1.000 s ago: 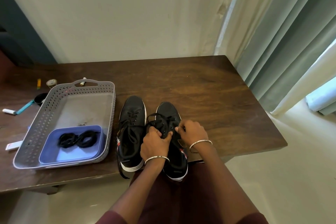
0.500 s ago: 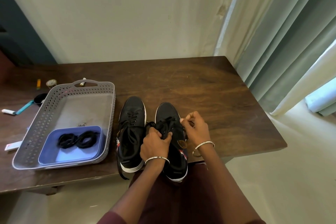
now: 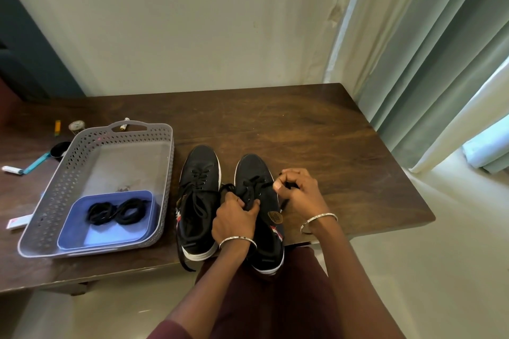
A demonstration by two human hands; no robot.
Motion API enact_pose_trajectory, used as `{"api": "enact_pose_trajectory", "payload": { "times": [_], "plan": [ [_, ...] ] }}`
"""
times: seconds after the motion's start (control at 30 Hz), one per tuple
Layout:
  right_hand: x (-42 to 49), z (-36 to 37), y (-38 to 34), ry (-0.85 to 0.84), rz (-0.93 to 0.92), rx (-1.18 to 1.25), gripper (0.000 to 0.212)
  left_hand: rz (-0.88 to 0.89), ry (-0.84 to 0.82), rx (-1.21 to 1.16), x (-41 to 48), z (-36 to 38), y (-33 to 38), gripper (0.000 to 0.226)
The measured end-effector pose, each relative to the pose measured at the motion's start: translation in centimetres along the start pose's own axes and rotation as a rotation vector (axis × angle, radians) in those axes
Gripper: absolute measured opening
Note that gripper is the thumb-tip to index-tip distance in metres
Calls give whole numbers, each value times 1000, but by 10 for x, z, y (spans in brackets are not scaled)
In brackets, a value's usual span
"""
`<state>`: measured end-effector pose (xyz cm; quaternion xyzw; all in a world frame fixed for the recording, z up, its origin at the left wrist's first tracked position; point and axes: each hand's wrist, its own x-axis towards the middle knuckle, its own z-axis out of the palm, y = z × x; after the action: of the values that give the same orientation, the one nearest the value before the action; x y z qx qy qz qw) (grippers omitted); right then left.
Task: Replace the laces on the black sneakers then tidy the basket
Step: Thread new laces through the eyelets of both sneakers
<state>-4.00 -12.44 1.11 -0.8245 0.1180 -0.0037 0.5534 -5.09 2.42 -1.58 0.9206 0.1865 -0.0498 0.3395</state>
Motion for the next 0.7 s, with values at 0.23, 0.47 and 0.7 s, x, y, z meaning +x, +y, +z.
{"api": "enact_pose_trajectory", "payload": {
  "times": [0.23,0.47,0.7],
  "plan": [
    [-7,-20,-6,-42,208,-776,11,46,32,15,-2,1,1,37],
    [4,9,-6,-13,66,-773,25,236,57,-49,1,0,0,36],
    [22,39,4,-6,49,-632,27,356,49,-45,2,0,-3,25]
  ]
}}
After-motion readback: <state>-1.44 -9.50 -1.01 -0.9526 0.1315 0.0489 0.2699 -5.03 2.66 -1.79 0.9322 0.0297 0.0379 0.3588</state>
